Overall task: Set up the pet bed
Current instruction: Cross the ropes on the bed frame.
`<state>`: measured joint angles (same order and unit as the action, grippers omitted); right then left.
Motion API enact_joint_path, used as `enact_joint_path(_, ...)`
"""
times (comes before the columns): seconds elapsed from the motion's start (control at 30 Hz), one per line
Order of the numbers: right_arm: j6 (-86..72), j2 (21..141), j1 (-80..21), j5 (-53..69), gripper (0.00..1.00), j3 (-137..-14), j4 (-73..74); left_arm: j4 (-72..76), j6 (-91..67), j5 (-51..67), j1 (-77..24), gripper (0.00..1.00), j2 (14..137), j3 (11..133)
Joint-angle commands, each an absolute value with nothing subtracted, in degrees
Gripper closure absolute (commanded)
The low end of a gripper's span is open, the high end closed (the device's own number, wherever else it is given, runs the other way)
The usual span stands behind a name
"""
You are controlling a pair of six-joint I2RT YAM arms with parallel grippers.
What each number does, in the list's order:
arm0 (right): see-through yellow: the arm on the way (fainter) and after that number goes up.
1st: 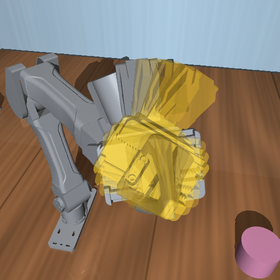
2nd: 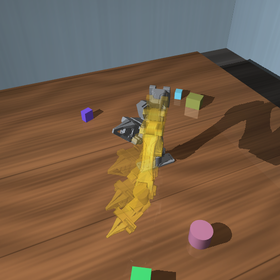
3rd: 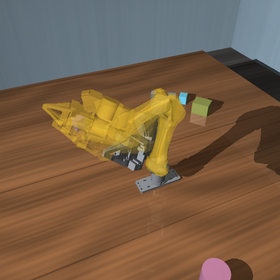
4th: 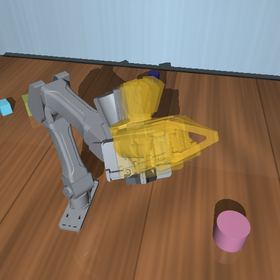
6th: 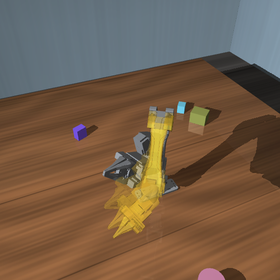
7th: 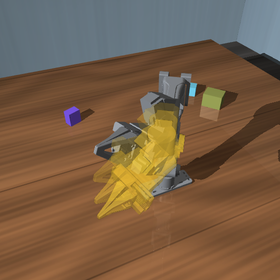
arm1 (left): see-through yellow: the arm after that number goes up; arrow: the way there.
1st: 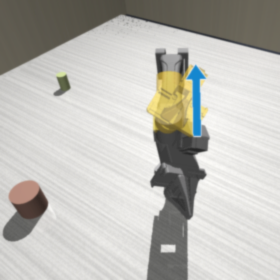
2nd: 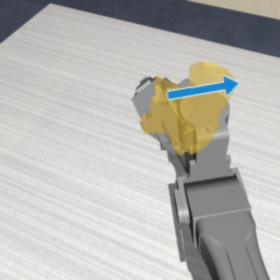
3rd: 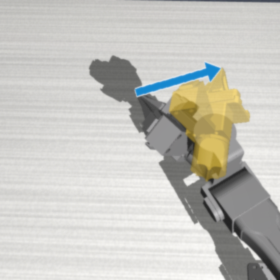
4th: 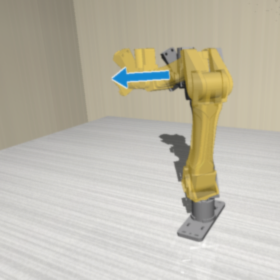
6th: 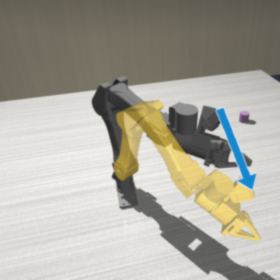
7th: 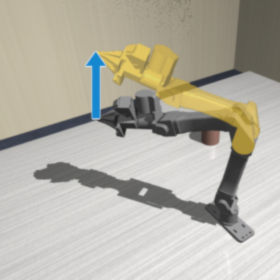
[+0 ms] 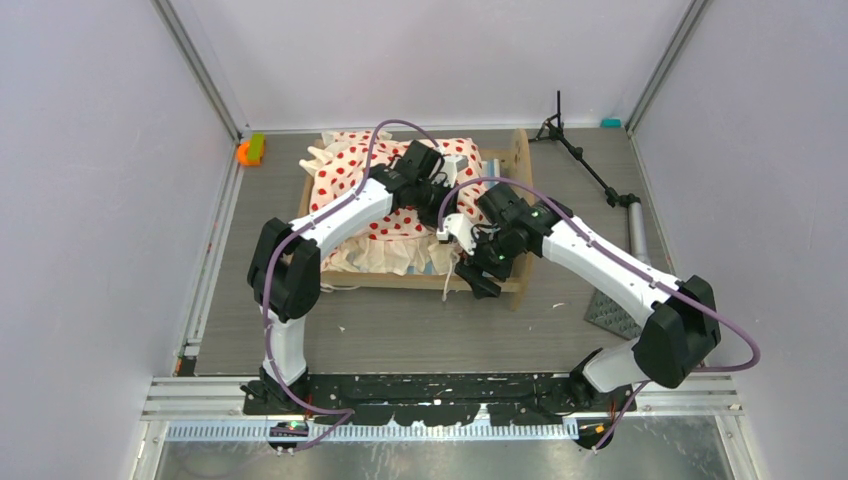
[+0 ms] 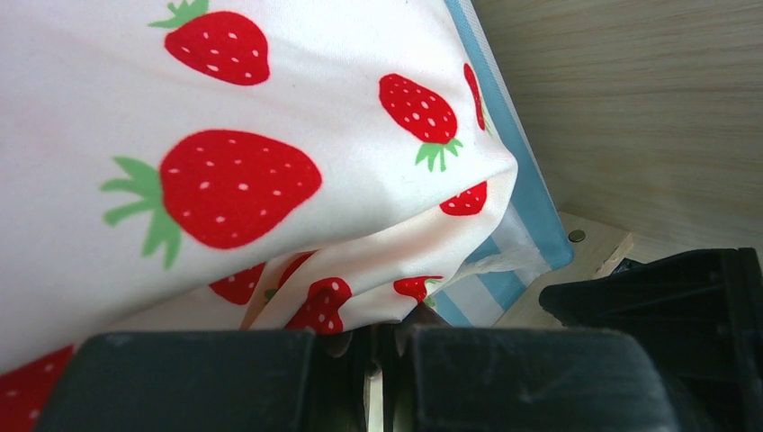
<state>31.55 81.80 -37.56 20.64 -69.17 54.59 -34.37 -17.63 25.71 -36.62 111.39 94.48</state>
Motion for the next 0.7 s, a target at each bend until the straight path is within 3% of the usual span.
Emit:
enact_joint_path(0.0,32.45,82.83,-37.92,20.96,0.29,-70.8,56.3,-33.88,-17.78,26.63,-36.09,1.0,110.22,96.94)
enact_joint_path(0.33,33.76,80.95,-38.14,27.93,0.4,-71.11,59.15,-33.35,-18.18,26.97,-36.08,1.0,110.63,96.7)
enact_joint_path(0.67,34.41,84.07,-38.81,30.21,0.44,-70.19,60.43,-33.32,-18.17,26.93,-36.11,1.0,110.63,96.59)
